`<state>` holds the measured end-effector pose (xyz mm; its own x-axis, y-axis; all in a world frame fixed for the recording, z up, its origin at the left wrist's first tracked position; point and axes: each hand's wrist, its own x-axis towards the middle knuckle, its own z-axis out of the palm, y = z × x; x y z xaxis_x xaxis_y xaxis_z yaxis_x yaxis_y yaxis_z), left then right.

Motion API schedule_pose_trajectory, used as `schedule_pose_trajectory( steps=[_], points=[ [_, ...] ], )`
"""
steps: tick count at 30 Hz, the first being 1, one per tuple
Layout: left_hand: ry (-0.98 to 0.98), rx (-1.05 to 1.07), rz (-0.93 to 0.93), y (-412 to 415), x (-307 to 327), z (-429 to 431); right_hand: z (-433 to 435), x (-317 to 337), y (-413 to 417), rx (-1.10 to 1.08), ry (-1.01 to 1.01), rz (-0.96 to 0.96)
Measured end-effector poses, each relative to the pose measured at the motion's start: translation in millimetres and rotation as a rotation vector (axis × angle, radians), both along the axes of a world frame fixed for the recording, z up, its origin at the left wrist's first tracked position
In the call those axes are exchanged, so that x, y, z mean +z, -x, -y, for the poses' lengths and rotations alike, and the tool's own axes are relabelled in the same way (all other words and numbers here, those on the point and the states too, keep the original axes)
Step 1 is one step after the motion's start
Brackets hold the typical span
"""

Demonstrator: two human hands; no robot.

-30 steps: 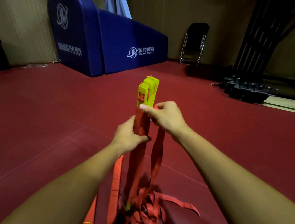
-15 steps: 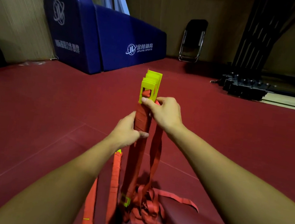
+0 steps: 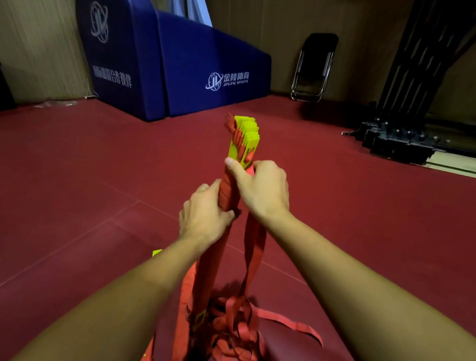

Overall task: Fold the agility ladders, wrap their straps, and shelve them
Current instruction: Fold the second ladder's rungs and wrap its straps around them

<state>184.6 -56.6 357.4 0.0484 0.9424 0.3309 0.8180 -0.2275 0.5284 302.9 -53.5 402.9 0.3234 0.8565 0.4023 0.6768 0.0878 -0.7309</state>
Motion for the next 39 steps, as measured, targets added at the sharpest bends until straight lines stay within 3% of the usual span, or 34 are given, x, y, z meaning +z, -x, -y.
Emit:
schedule_pose_trajectory(
  steps=[5,9,22,25,29,31,34,39],
  points=[
    [0.292,-0.272,0.288,5.9,2.4,-11.8,-0.6,7.3,-9.3,0.108,-0.019,-0.021],
    [0.280,-0.368,0.445,13.9,-6.9,-23.7,-5.7,3.2,-13.8,0.168,-0.050,-0.011],
    [-0.015,-0.072,0.075,11.3,-7.3,-17.2,-6.5,0.5,-8.7,-0.043,0.055,-0.067],
    [0.052,-0.128,0.144,12.2,-3.5,-21.6,-6.1,8.9,-10.7,0.039,0.010,-0.075],
    [0.295,-0.324,0.410,19.5,-2.4,-28.3,-2.1,10.0,-14.8,0.117,-0.004,-0.020],
    [0.303,-0.383,0.464,21.2,-8.8,-29.5,-2.4,7.0,-16.1,0.139,0.004,0.003],
    [0.235,-0.374,0.458,24.0,-13.5,-29.9,-7.1,3.6,-16.5,0.153,0.027,0.001],
    [0.088,-0.195,0.263,27.4,-13.1,-24.4,-7.8,1.2,-17.0,0.133,0.082,-0.010]
  ],
)
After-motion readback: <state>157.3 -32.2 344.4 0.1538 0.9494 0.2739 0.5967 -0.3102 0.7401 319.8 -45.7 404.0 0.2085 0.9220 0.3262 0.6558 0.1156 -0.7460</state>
